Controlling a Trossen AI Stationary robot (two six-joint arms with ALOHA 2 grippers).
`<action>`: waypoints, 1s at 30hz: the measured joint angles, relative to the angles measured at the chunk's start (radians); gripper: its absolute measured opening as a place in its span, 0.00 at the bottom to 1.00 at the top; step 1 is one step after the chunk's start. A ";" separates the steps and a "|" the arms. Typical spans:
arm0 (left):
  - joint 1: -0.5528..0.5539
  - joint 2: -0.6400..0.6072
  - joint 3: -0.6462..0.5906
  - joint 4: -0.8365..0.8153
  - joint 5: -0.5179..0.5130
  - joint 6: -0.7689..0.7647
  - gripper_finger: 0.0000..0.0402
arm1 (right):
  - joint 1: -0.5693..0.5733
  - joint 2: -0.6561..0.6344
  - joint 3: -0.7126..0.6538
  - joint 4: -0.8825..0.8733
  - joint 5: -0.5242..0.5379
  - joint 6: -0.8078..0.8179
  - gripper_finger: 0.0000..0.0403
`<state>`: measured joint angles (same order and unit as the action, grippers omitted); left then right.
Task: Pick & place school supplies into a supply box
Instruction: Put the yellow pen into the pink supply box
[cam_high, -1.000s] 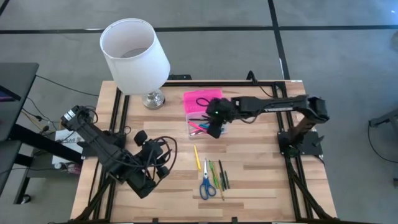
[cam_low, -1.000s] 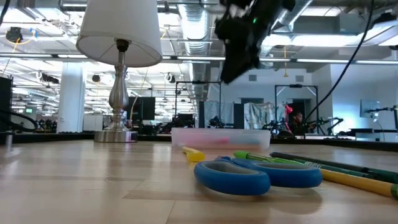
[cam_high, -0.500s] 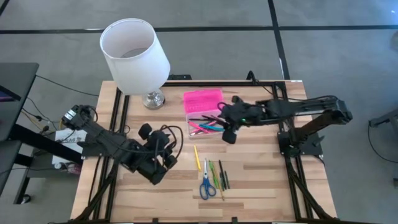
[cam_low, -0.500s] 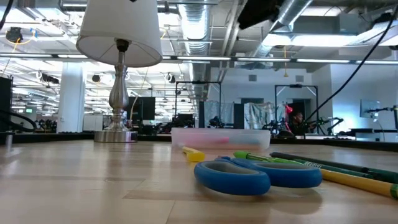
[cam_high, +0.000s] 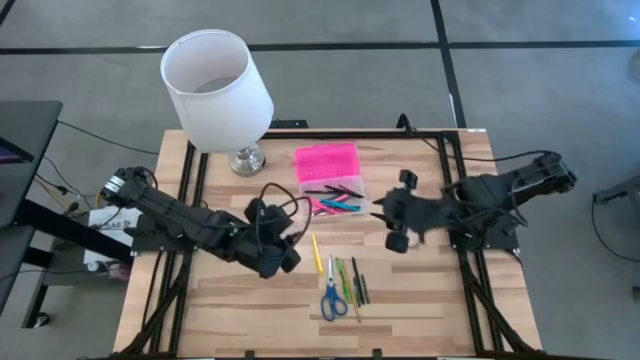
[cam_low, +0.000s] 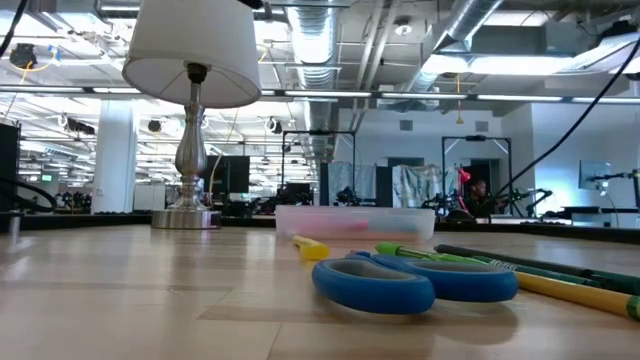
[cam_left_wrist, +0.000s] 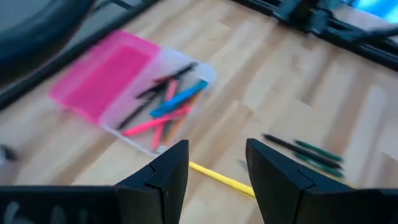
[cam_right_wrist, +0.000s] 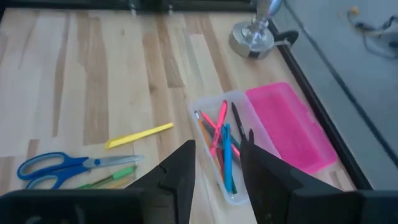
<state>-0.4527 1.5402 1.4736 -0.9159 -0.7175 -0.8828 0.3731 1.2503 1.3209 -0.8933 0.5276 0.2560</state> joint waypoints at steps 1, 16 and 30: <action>0.000 0.000 -0.010 0.033 0.026 0.023 0.39 | 0.027 -0.005 0.000 -0.005 0.026 0.011 0.30; 0.028 0.001 -0.359 0.539 0.235 0.435 0.39 | 0.359 -0.016 -0.005 -0.199 0.292 0.398 0.30; 0.224 0.030 -0.412 0.596 0.527 1.005 0.39 | 0.571 -0.018 -0.204 -0.058 0.384 0.848 0.30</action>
<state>-0.2285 1.5703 1.0618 -0.3200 -0.1903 0.1219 0.9445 1.2326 1.1171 -0.9511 0.9120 1.1039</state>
